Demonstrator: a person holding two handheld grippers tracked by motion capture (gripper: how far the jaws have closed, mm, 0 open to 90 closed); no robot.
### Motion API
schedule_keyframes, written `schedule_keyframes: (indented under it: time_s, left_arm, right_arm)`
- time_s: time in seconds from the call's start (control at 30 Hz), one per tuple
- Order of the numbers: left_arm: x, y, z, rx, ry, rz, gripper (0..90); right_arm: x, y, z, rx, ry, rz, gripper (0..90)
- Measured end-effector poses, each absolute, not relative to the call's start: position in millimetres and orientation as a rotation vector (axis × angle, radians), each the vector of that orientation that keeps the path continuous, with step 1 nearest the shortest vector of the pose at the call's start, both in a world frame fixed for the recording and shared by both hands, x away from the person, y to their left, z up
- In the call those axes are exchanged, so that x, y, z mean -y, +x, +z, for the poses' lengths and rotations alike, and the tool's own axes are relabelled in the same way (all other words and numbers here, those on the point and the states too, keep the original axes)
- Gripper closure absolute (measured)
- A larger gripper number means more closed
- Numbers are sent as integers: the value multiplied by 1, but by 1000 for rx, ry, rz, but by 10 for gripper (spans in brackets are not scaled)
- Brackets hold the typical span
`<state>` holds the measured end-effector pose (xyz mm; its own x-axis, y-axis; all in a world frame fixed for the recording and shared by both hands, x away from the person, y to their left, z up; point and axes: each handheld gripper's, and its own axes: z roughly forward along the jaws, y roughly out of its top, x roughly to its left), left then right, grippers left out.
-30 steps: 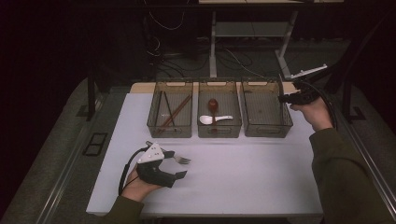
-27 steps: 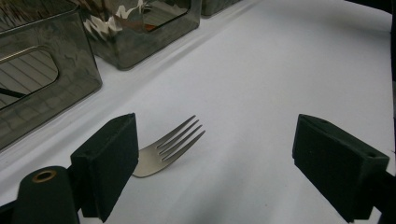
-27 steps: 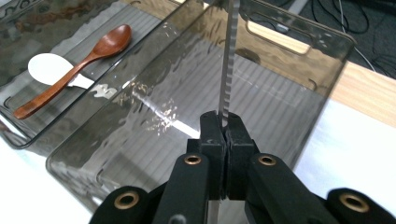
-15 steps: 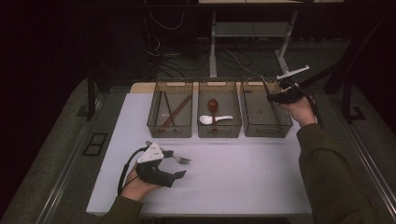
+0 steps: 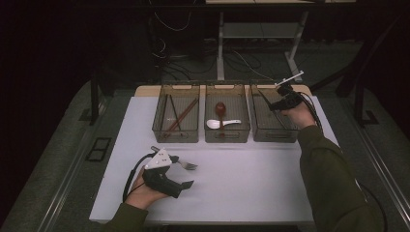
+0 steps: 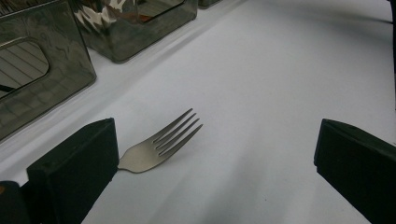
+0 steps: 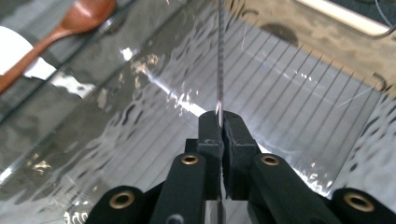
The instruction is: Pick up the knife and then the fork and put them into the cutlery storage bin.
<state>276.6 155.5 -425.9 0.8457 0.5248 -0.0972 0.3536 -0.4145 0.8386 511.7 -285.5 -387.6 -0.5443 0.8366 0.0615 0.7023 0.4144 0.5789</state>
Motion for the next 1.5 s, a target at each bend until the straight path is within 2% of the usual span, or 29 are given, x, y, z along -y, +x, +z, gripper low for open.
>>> schedule_keyframes:
  time_s: [0.2, 0.4, 0.47, 0.63, 0.73, 0.87, 1.0, 1.3, 1.5]
  left_arm:
    - [-156, 277, -426, -648, 2047, 218, 0]
    - [-157, 277, -425, -646, 2055, 232, 0]
    - [-158, 278, -425, -647, 2066, 237, 1]
    - [-159, 278, -423, -658, 2072, 247, 40]
    - [-161, 279, -422, -665, 2081, 261, 92]
    - [-165, 281, -421, -684, 2086, 267, 165]
    - [-167, 284, -419, -697, 2103, 277, 280]
    - [-172, 298, -417, -759, 2186, 339, 659]
    - [-171, 312, -418, -805, 2231, 375, 832]
  right_arm:
    - [292, 507, -388, -2410, 1389, 872, 696]
    - [299, 489, -381, -2341, 1383, 1011, 412]
    - [299, 480, -376, -2305, 1349, 1020, 356]
    - [301, 457, -364, -2230, 1336, 1102, 259]
    - [300, 444, -362, -2232, 1314, 1131, 207]
    - [297, 423, -364, -2240, 1258, 1152, 187]
    - [293, 400, -371, -2233, 1240, 1195, 173]
    - [289, 348, -394, -2255, 1141, 1245, 145]
    - [293, 323, -408, -2270, 1140, 1272, 145]
